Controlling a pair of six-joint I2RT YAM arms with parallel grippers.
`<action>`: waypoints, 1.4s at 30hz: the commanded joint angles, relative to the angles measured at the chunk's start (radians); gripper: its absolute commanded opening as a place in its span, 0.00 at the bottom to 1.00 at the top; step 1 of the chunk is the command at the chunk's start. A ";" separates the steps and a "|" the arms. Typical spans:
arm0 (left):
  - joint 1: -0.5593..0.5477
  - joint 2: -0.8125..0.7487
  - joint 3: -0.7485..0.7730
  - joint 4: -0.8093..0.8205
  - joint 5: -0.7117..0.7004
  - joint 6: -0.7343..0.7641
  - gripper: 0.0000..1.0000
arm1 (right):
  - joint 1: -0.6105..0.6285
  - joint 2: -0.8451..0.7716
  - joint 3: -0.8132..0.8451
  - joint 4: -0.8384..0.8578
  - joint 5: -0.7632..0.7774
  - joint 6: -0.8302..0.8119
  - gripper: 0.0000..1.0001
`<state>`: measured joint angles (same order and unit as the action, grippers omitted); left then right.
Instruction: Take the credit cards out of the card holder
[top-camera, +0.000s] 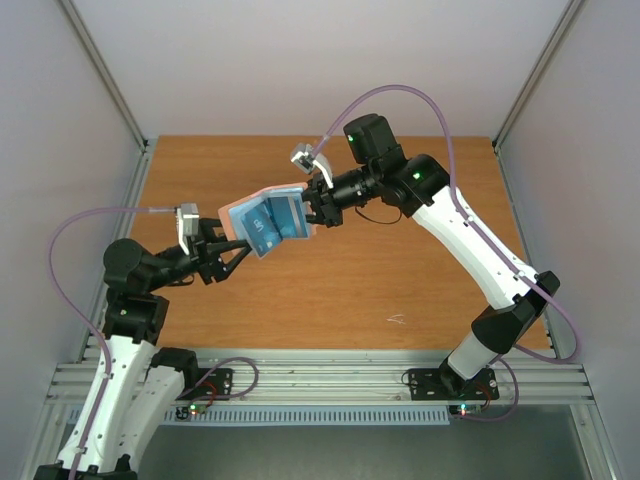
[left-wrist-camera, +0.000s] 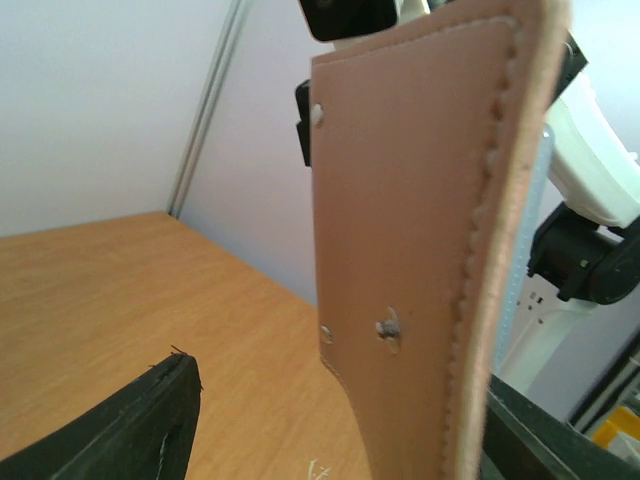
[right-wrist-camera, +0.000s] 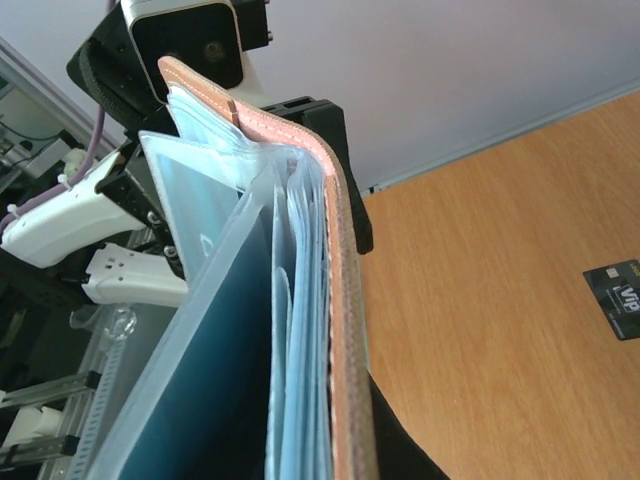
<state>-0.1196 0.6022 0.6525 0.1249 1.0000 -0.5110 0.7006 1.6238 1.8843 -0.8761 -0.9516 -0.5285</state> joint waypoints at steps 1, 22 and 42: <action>0.001 -0.018 -0.004 0.059 0.082 -0.012 0.68 | -0.001 -0.012 0.032 -0.010 0.008 -0.019 0.01; 0.012 0.008 0.006 0.051 -0.017 -0.034 0.53 | 0.010 -0.011 0.047 -0.011 -0.053 -0.030 0.01; 0.025 -0.020 -0.014 0.033 -0.088 -0.092 0.00 | -0.137 -0.074 -0.148 0.178 0.078 0.182 0.56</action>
<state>-0.1059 0.6006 0.6521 0.1387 0.9806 -0.5655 0.6403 1.6081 1.8111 -0.8021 -0.9569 -0.4702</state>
